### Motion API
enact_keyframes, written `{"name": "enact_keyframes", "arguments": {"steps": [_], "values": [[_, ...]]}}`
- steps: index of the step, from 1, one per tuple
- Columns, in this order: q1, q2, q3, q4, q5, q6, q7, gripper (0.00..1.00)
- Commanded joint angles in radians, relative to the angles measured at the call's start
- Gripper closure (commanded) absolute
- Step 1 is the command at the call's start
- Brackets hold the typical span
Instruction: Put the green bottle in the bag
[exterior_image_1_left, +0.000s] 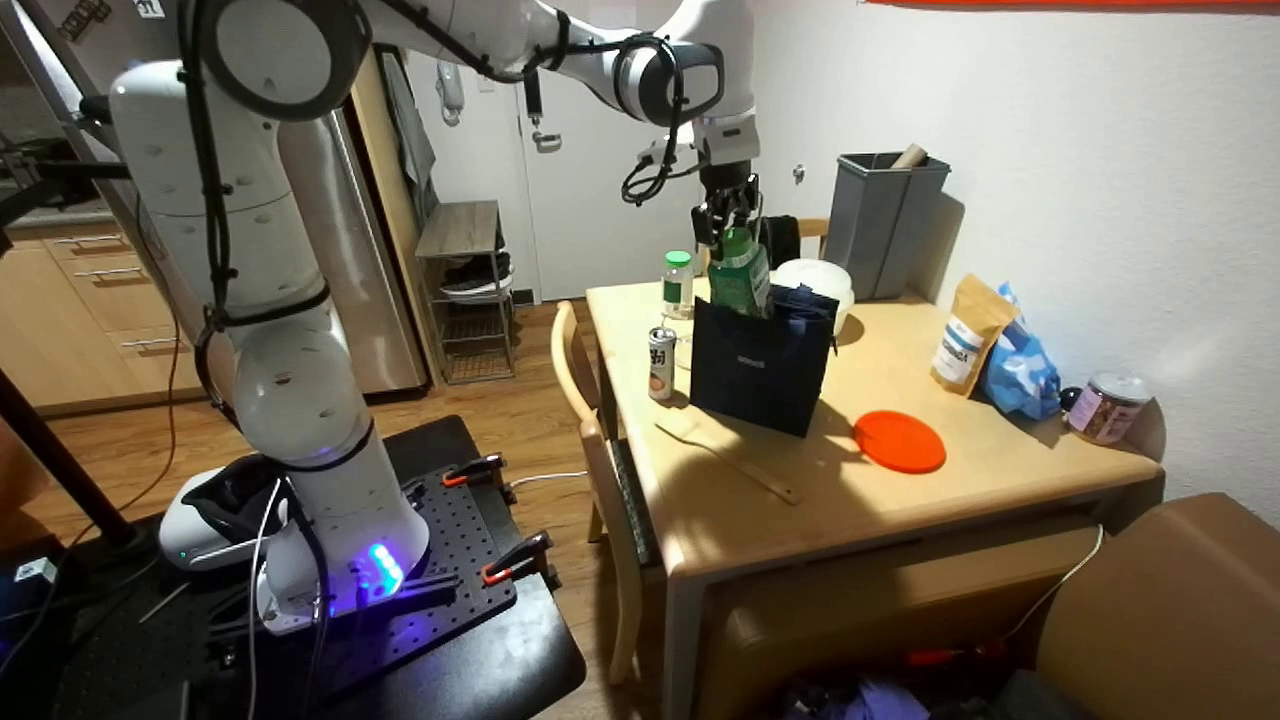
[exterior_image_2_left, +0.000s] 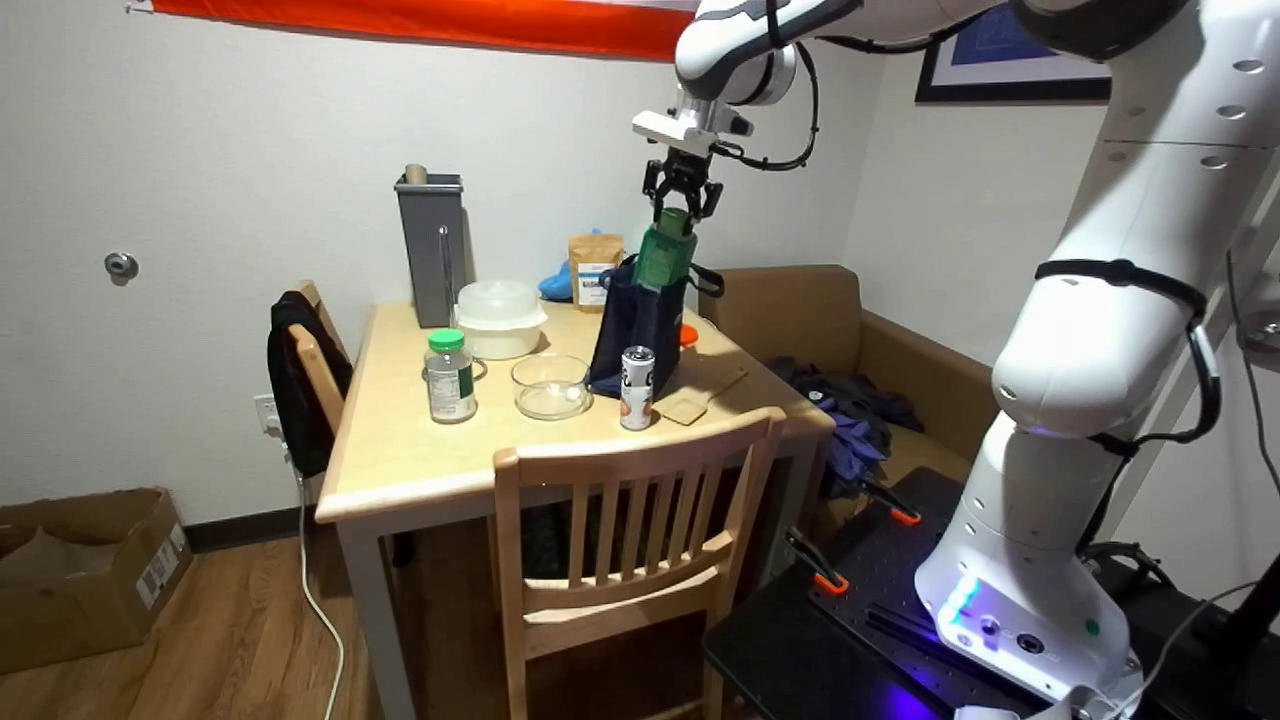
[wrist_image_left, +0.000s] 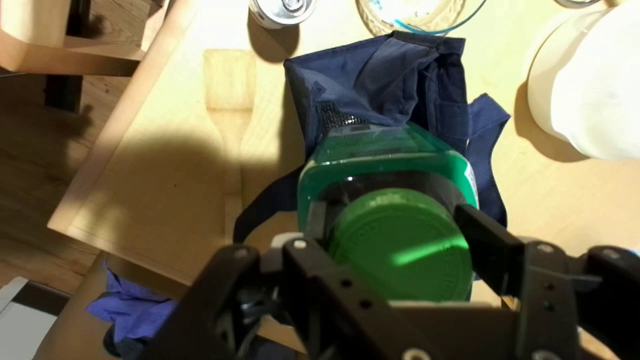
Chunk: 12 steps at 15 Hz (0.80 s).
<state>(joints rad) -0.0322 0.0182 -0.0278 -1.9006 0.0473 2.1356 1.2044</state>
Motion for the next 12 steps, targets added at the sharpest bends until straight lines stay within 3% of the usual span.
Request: {"name": "enact_keyframes", "arguments": {"steps": [1, 12], "values": [[0.003, 0.038, -0.002, 0.037, 0.037, -0.028, -0.007, 0.59], [0.058, 0.238, 0.010, 0.230, 0.008, -0.082, 0.002, 0.59]]}}
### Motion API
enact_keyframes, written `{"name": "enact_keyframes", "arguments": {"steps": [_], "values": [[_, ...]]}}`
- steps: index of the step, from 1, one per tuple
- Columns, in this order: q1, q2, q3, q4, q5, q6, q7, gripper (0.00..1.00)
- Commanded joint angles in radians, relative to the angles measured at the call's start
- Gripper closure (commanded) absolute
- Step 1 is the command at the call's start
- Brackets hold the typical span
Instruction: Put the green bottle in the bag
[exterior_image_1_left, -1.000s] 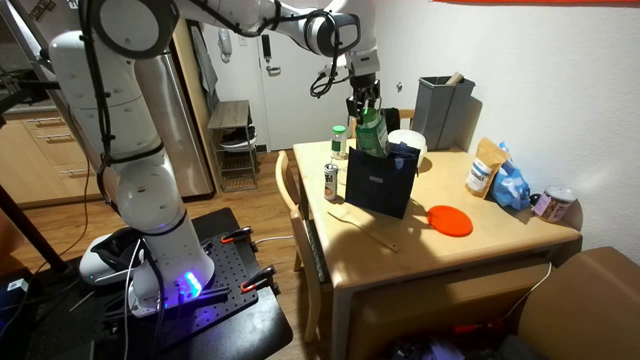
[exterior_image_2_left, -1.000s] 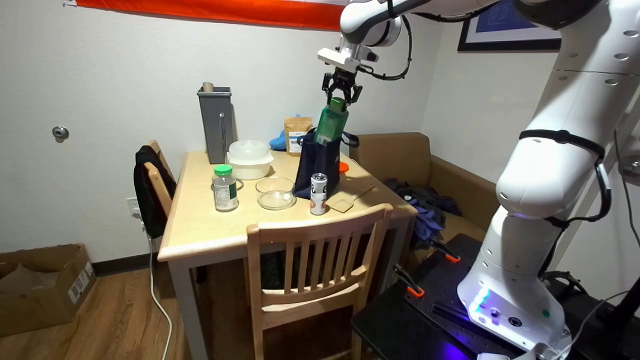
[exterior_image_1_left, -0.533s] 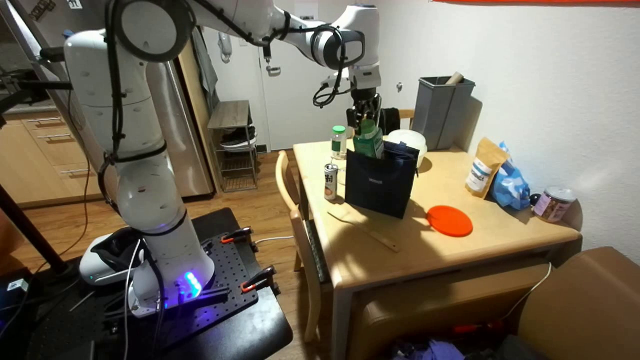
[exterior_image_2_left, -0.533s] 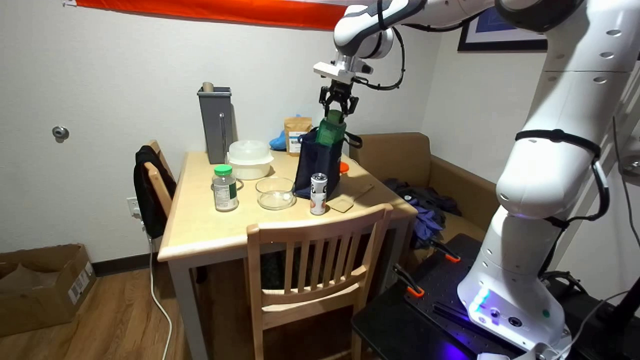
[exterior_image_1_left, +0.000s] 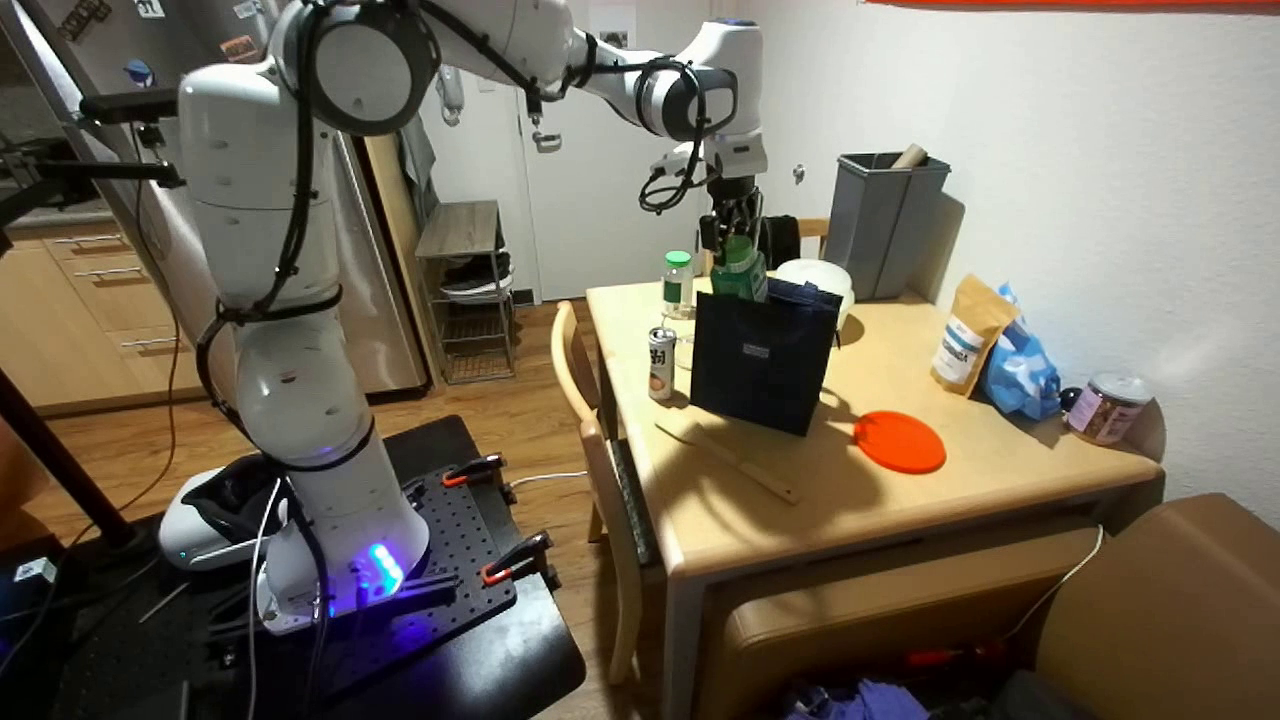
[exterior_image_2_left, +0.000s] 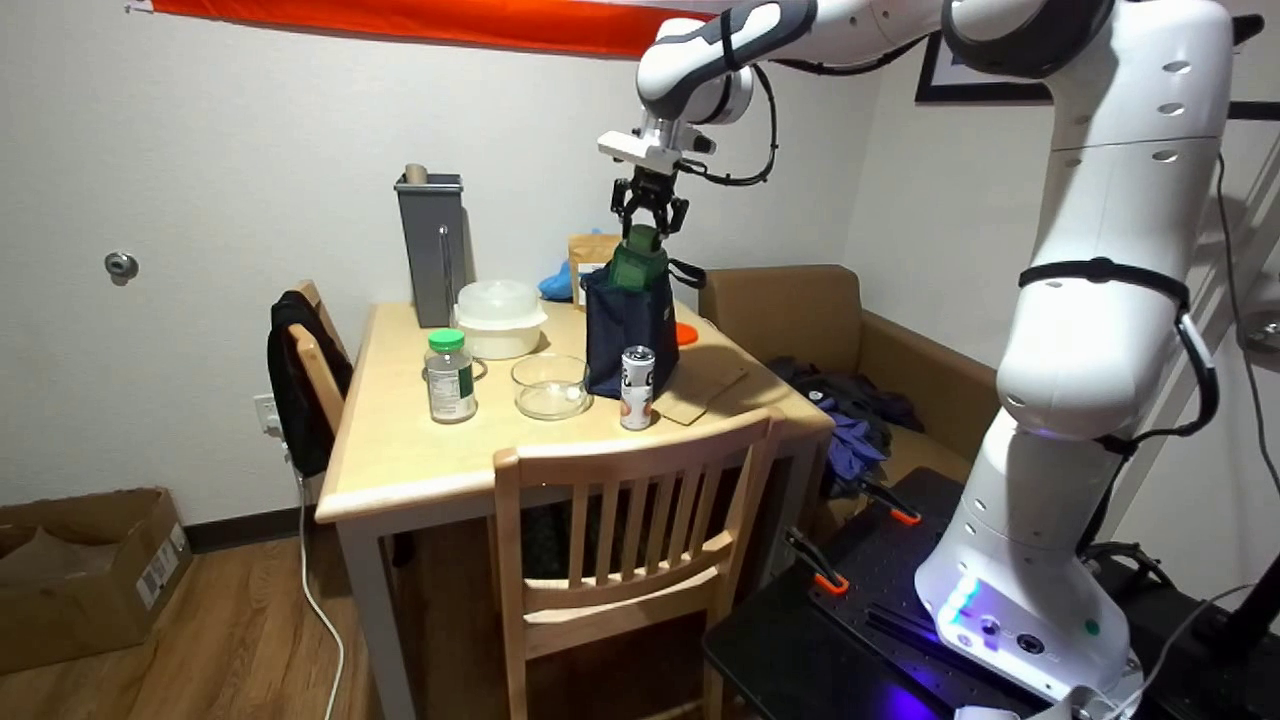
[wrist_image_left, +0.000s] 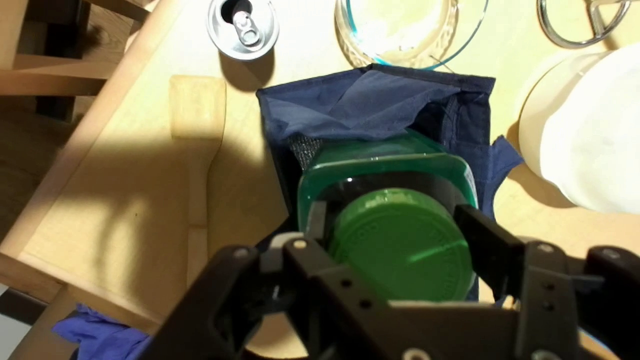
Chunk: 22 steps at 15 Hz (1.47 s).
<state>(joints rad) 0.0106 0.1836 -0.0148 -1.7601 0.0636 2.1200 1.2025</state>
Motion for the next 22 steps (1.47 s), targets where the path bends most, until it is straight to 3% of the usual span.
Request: {"name": "enact_keyframes", "arguments": {"steps": [1, 12, 21, 22], "values": [[0.020, 0.094, -0.007, 0.105, -0.017, -0.081, 0.009, 0.59], [0.026, 0.255, -0.045, 0.227, -0.026, -0.210, 0.014, 0.59], [0.025, 0.318, -0.049, 0.234, -0.014, -0.235, 0.017, 0.59], [0.025, 0.319, -0.051, 0.234, -0.014, -0.236, 0.019, 0.48]]}}
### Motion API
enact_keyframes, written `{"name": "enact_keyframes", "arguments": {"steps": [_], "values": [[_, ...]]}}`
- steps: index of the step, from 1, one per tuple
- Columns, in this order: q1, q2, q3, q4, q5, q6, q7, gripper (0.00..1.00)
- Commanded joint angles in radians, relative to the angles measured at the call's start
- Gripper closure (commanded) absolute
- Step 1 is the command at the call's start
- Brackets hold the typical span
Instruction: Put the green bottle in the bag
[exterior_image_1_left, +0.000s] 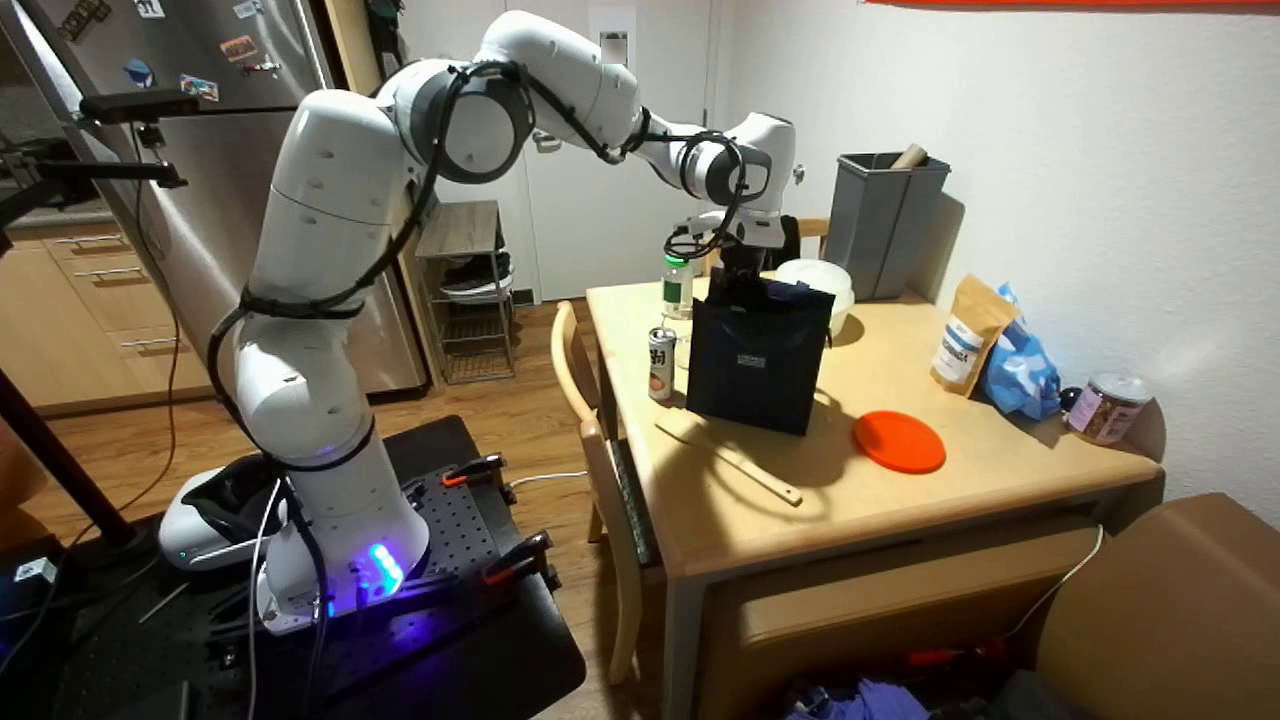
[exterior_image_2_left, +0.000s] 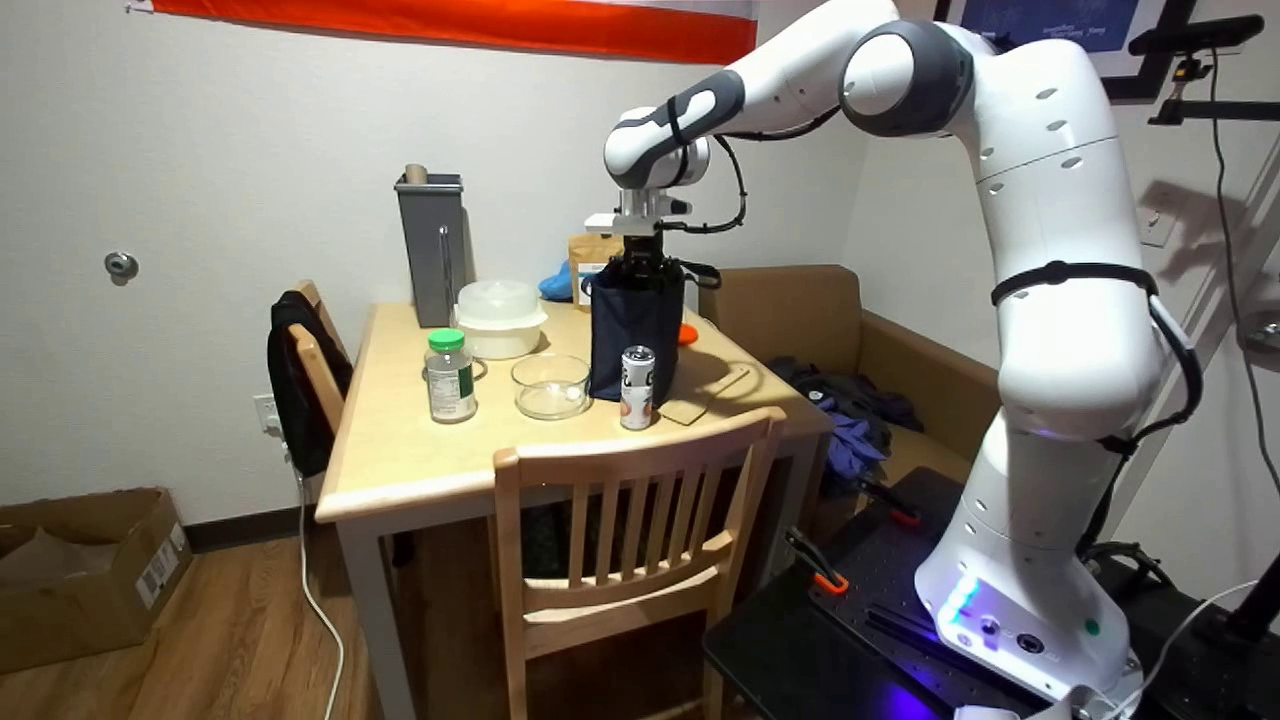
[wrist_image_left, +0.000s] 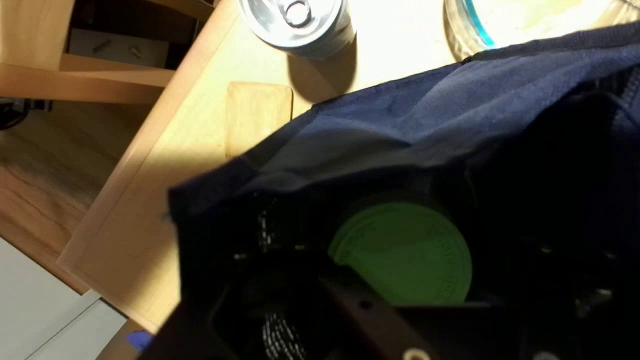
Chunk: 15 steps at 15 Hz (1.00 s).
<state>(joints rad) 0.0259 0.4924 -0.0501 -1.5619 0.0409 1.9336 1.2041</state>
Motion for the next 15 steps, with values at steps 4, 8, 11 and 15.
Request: {"name": "enact_keyframes", "arguments": {"steps": [4, 8, 11, 15], "values": [[0.007, -0.031, -0.024, 0.028, 0.007, -0.041, 0.015, 0.04], [0.009, -0.100, -0.035, 0.027, -0.002, -0.035, 0.022, 0.00], [0.013, -0.178, -0.033, 0.009, -0.008, -0.036, 0.030, 0.00], [0.028, -0.278, -0.019, -0.021, -0.020, -0.057, 0.040, 0.00]]}}
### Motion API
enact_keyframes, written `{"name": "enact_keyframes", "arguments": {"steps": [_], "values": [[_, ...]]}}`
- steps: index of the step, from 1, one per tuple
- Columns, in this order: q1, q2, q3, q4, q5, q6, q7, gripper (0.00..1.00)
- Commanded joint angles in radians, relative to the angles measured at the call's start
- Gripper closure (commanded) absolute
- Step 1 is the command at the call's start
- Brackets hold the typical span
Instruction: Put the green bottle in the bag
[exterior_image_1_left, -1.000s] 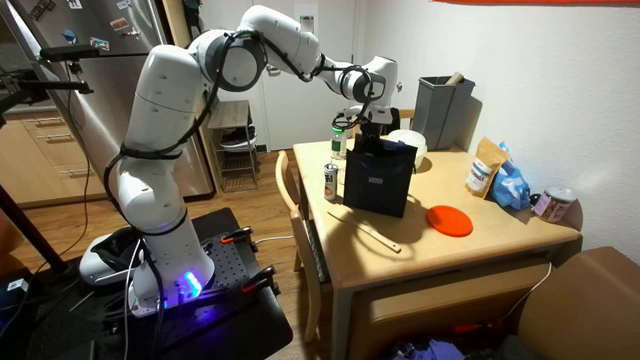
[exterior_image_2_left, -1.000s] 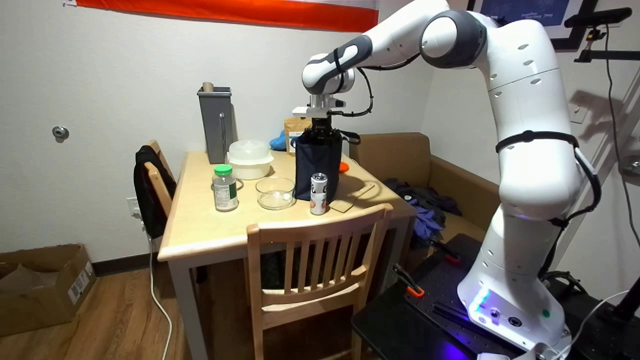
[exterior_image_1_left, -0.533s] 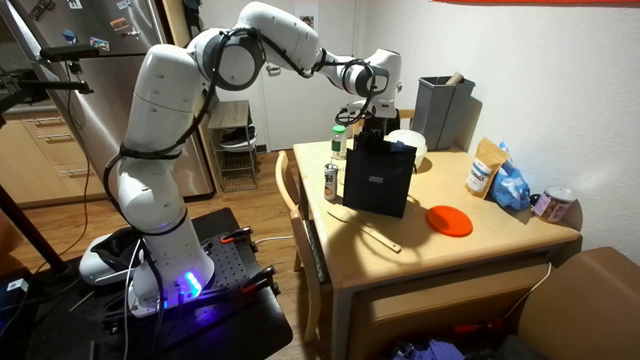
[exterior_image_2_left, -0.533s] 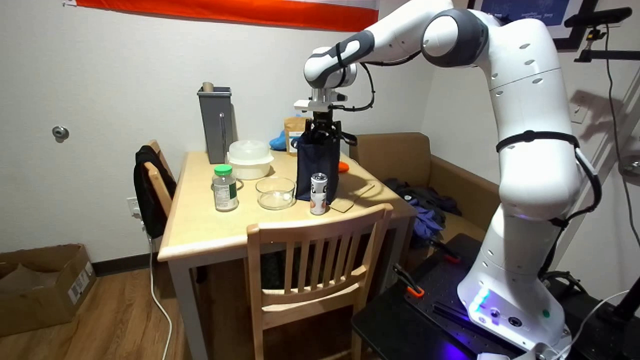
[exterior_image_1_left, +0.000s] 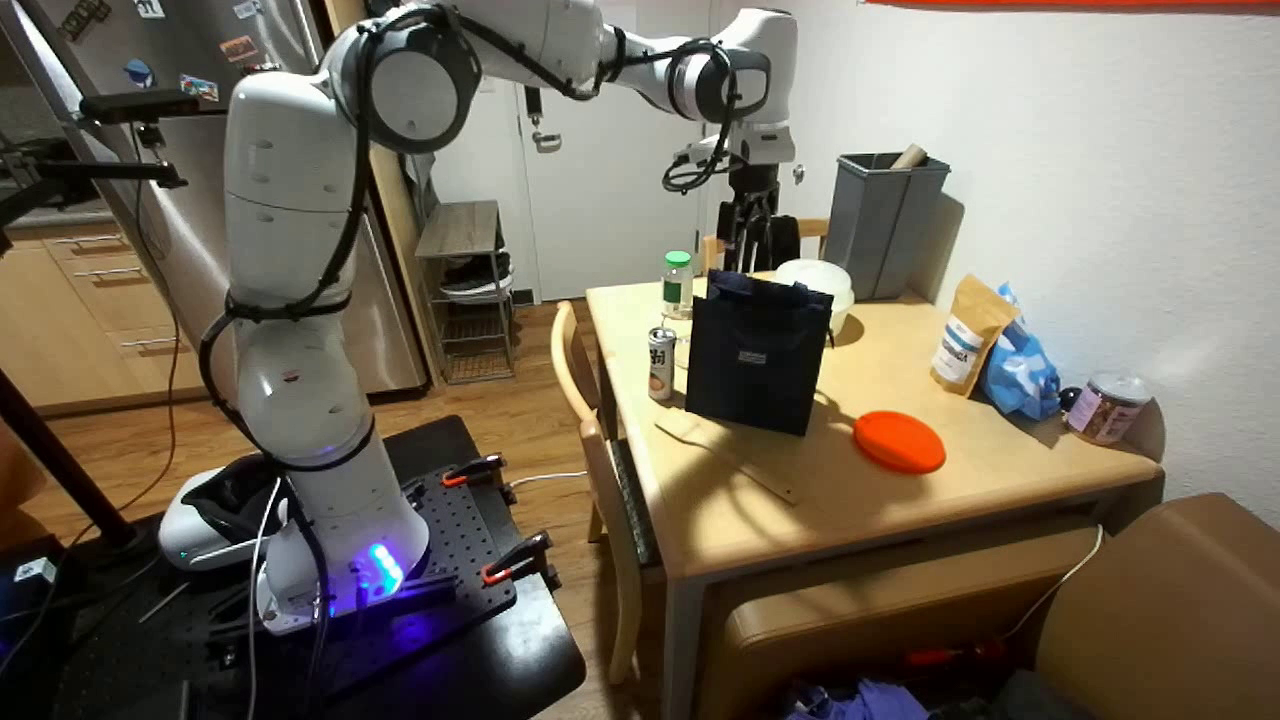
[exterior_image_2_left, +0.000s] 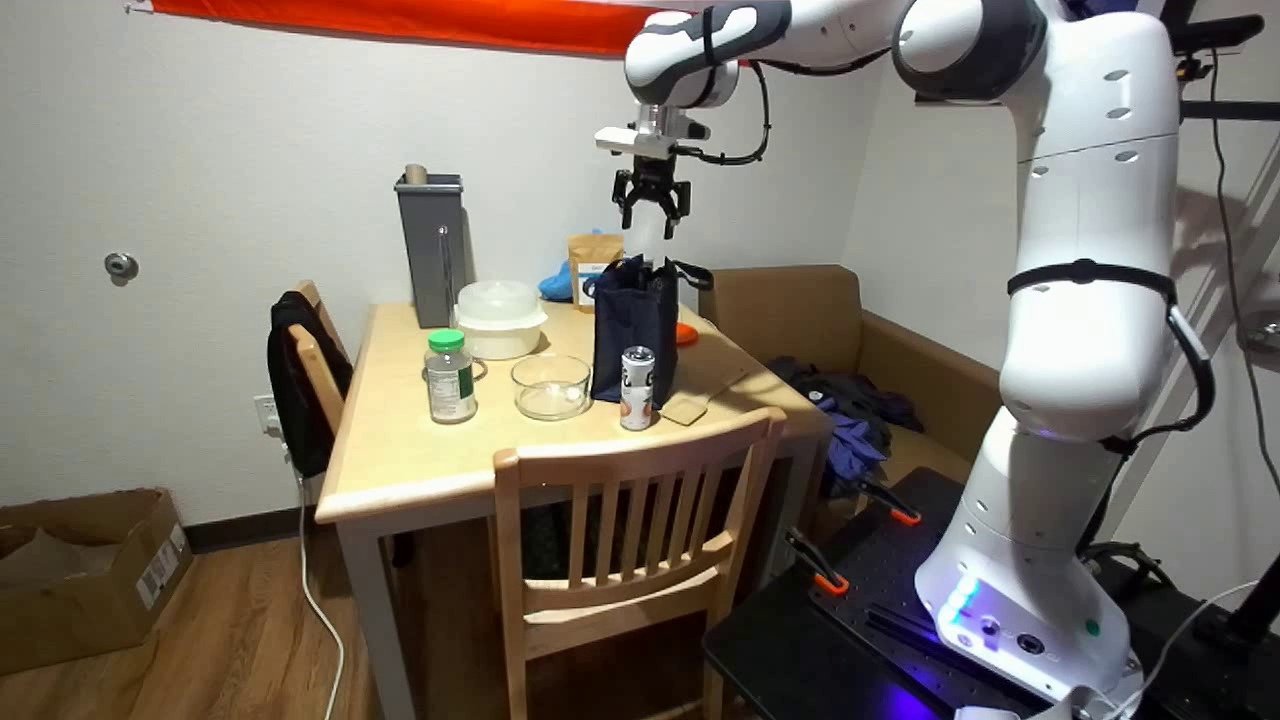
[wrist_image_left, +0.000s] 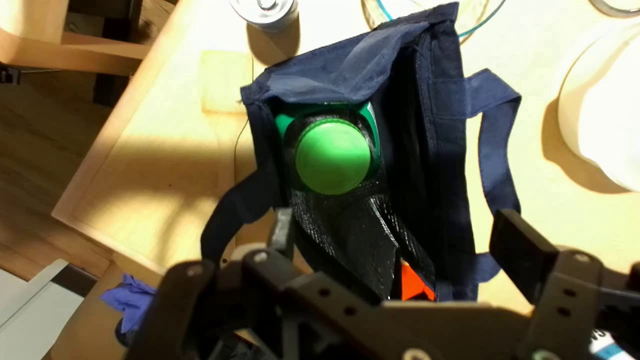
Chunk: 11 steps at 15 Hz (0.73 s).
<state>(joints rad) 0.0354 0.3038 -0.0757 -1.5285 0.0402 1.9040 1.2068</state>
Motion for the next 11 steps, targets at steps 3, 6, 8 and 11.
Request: {"name": "enact_keyframes", "arguments": {"steps": [3, 6, 8, 11], "values": [[0.030, -0.147, 0.023, -0.086, -0.023, -0.046, 0.044, 0.00], [0.037, -0.186, 0.040, -0.122, -0.014, -0.060, 0.058, 0.00], [0.037, -0.206, 0.052, -0.150, -0.009, -0.041, 0.057, 0.00], [0.029, -0.172, 0.059, -0.111, -0.003, -0.051, 0.035, 0.00]]}}
